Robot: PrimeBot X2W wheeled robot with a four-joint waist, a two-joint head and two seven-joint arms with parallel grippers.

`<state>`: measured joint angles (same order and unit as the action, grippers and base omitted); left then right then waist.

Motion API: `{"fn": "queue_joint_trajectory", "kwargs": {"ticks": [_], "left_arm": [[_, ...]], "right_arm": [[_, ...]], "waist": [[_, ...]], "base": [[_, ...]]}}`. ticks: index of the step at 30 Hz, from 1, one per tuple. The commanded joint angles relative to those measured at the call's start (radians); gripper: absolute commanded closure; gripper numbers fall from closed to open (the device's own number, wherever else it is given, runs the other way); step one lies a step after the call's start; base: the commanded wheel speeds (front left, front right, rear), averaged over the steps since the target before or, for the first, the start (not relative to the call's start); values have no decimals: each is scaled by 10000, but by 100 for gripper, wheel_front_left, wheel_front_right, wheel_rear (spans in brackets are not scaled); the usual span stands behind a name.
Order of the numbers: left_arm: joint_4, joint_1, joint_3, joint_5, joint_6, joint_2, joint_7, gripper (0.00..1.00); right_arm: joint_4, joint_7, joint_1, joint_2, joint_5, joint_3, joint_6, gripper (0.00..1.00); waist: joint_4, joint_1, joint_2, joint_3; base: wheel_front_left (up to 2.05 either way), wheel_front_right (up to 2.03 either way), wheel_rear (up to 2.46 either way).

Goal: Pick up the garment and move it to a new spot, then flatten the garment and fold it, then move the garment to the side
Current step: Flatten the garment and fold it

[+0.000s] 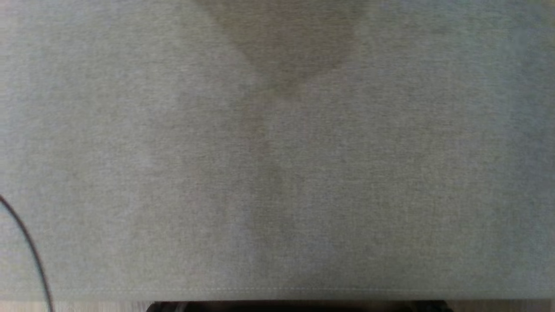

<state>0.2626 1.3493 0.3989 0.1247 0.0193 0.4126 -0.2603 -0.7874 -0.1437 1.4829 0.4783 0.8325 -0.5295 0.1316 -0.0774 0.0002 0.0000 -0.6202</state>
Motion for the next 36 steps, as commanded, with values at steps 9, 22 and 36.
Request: {"fn": "queue_joint_trajectory", "kwargs": {"ticks": [9,22,36], "left_arm": [[-1943,-4603,-1133,600,841,-153,-14,100],[-3072,-11016,-1200,-469,857,-377,-14,100],[-3421,-13593,-1710,-911,424,-764,-14,100]], "right_arm": [[1389,-644,-3607,1384,1724,-127,-9,100],[3350,-931,-9724,1932,2432,659,-9,100],[4825,-571,-14420,1014,991,3284,-9,100]], "waist": [[-259,-2,0,1184],[55,-2,0,3343],[-252,-2,0,4266]], "base": [[0,0,0],[0,0,0],[0,0,0]]}}
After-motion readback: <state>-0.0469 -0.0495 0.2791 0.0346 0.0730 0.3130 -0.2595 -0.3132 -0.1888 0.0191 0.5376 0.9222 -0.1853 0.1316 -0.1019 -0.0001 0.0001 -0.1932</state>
